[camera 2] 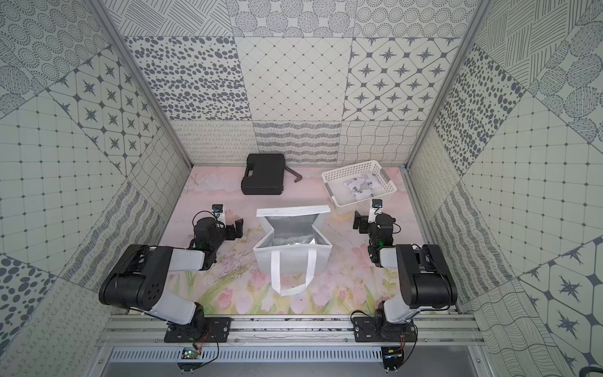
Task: Place the ice pack in the delivery bag
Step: Adjust the bin at the center of the board, then adjust the delivery bag at the center of the board.
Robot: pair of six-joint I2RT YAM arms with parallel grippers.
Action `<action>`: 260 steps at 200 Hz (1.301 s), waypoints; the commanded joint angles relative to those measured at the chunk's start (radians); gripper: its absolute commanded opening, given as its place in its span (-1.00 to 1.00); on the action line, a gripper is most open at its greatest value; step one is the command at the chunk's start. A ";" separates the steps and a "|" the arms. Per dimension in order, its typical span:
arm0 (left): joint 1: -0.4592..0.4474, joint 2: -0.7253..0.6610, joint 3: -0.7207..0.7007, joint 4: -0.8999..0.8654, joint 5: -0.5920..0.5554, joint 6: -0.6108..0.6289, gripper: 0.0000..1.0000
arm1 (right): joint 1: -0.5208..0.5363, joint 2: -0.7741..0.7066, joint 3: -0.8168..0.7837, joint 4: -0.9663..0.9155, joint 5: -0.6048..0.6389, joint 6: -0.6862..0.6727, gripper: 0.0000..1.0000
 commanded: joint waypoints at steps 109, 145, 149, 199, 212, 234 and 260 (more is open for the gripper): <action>0.008 0.001 0.009 0.028 -0.008 -0.004 0.99 | 0.004 0.002 0.008 0.027 -0.001 -0.003 0.97; 0.008 -0.077 0.089 -0.180 -0.051 -0.020 0.99 | 0.010 -0.005 0.014 0.013 0.060 0.010 0.97; 0.008 -0.096 0.119 -0.267 -0.062 -0.036 0.99 | 0.012 -0.016 0.016 -0.001 0.090 0.018 0.97; 0.008 -0.268 0.471 -0.999 -0.176 -0.349 0.98 | 0.012 -0.148 0.394 -0.755 0.385 0.334 0.97; 0.008 -0.316 0.526 -1.115 -0.145 -0.443 0.99 | -0.009 -0.175 0.442 -0.834 0.307 0.466 0.97; 0.009 -0.380 0.604 -1.234 -0.020 -0.488 0.99 | -0.060 -0.224 0.438 -0.814 0.117 0.633 0.97; 0.002 -0.455 0.663 -1.387 0.092 -0.532 0.99 | -0.069 -0.241 0.492 -0.819 -0.022 0.635 0.97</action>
